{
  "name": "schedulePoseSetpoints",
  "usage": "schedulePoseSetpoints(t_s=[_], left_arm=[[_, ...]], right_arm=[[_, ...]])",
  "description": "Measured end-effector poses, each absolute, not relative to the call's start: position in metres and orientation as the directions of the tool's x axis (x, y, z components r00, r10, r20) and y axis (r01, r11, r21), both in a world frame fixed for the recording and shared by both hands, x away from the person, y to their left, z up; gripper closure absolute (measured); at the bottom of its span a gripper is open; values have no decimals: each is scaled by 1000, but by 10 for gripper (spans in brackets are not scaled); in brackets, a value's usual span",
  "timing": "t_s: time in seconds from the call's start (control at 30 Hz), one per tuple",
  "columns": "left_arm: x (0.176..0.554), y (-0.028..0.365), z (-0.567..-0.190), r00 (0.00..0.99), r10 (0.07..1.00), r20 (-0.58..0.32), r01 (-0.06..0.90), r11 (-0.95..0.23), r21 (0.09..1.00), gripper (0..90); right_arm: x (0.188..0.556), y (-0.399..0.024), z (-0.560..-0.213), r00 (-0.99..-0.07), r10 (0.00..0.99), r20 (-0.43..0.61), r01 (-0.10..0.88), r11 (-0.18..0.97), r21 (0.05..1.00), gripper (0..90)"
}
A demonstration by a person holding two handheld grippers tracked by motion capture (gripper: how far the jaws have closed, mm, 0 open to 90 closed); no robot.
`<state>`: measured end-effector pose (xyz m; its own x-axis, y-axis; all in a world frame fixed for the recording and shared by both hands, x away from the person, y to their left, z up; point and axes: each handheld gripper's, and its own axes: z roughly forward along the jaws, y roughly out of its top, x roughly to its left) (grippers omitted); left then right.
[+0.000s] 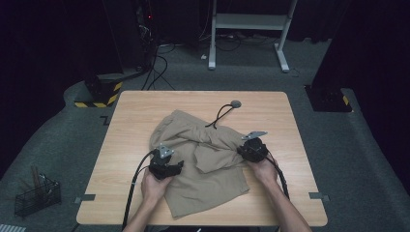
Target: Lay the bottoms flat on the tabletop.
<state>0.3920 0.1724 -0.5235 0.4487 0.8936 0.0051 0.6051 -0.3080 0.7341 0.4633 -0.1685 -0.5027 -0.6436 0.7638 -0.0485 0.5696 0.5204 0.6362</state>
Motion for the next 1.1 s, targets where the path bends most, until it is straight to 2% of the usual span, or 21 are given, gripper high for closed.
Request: schedulePoseSetpoints(t_s=[0.17,0.37,0.57,0.63,0.7,0.73,0.8,0.93,1.1], left_arm=[[395,178,-523,455,891,8,604,-314,732,339],[402,187,-523,439,899,9,610,-305,731,341],[409,195,-525,401,916,6,606,-270,748,361],[409,195,-525,389,921,8,611,-265,747,363],[408,195,-524,378,926,1,625,-255,738,362],[406,194,-523,379,925,-1,630,-257,733,360],[403,193,-521,389,921,-13,634,-258,729,347],[391,187,-510,426,903,-56,606,-238,759,344],[382,171,-510,475,877,-73,598,-261,758,349]], right_arm=[[468,-164,-496,-646,753,-125,536,564,629,873],[480,-181,-475,-548,814,-195,514,511,689,871],[503,-189,-478,-465,856,-226,555,481,679,859],[512,-188,-487,-447,870,-207,606,464,646,790],[513,-185,-493,-457,867,-197,621,470,627,647],[510,-183,-492,-464,866,-187,618,468,632,614],[498,-181,-486,-468,868,-166,590,447,672,575],[471,-177,-467,-516,844,-145,506,438,743,558],[442,-157,-459,-654,753,-70,461,470,753,491]])
